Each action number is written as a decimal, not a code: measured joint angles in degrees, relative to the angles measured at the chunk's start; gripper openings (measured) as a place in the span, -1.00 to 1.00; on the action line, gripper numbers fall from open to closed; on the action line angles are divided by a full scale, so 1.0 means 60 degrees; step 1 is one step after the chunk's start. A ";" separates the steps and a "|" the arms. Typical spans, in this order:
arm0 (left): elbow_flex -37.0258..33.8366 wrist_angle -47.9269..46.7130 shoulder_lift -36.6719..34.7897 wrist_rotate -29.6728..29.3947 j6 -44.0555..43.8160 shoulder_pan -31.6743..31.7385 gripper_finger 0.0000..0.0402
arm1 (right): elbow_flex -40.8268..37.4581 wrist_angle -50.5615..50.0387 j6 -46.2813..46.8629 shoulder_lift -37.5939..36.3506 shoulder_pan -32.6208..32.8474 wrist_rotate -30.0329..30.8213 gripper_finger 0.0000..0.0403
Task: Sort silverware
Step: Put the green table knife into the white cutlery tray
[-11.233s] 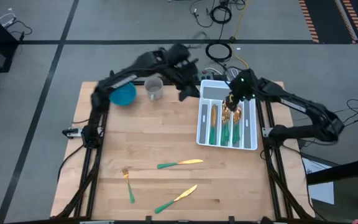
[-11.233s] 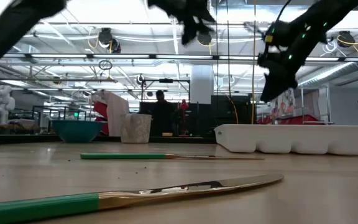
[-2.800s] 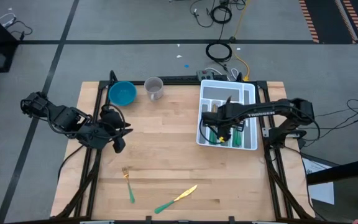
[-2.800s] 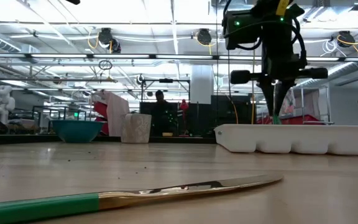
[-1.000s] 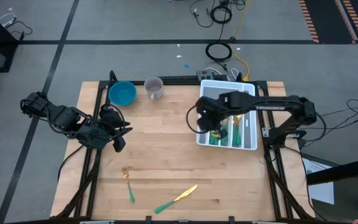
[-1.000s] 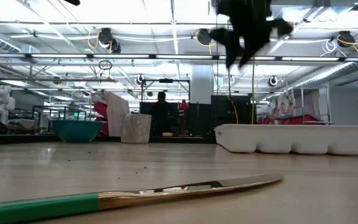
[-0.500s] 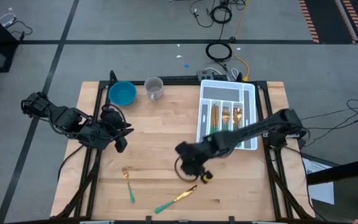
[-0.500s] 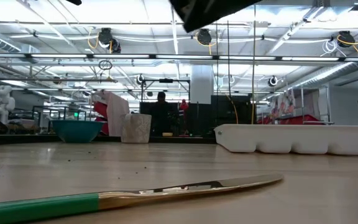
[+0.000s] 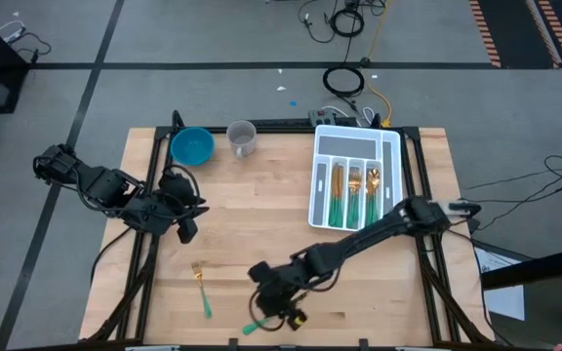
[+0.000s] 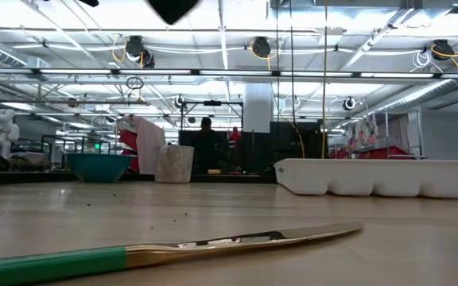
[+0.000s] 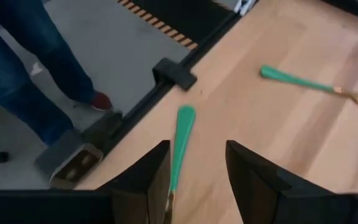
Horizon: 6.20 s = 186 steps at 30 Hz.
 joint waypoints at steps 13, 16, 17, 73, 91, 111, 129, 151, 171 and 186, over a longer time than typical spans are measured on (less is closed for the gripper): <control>0.0004 -0.0249 -0.0006 0.0103 0.0273 -0.0007 -0.43 | 0.2725 -0.2240 0.0073 0.2493 0.0298 0.1304 -0.27; 0.0004 -0.0267 -0.0006 0.0103 0.0273 -0.0007 -0.43 | 0.2740 -0.2316 0.0174 0.2670 0.0400 0.1259 -0.27; 0.0004 -0.0267 -0.0006 0.0103 0.0273 -0.0007 -0.43 | 0.2740 -0.2339 0.0227 0.2702 0.0438 0.1230 -0.27; 0.0004 -0.0500 -0.0003 0.0041 0.0504 -0.0007 -0.43 | 0.2693 -0.6405 0.2674 0.2178 0.0551 0.3062 -0.99; 0.0004 -0.0497 -0.0003 -0.0050 0.0707 -0.0007 -0.43 | 0.2736 -0.6891 0.1294 0.1701 0.0422 0.1916 -0.90; 0.0004 -0.0755 -0.0003 -0.0272 0.0765 -0.0004 -0.43 | 0.2754 -0.6094 0.1490 0.2837 -0.0201 0.1927 -0.19; 0.0004 -0.1038 -0.0003 -0.0297 0.0754 -0.0005 -0.43 | 0.2817 -0.5963 0.1788 0.3537 -0.0120 0.1763 -0.97; 0.0004 -0.1218 -0.0003 -0.0303 0.0739 -0.0004 -0.43 | 0.5454 -0.9276 0.1544 0.3209 -0.0158 0.2695 -1.00; 0.0000 -0.1219 -0.0006 -0.0308 0.0668 -0.0006 -0.43 | 0.5399 -1.1183 -0.1875 0.1566 -0.0948 0.4197 -1.00; 0.0000 -0.1185 -0.0003 -0.0874 0.0674 -0.0007 -0.43 | 0.5396 -1.1171 -0.1351 -0.1666 -0.0961 0.3427 -1.00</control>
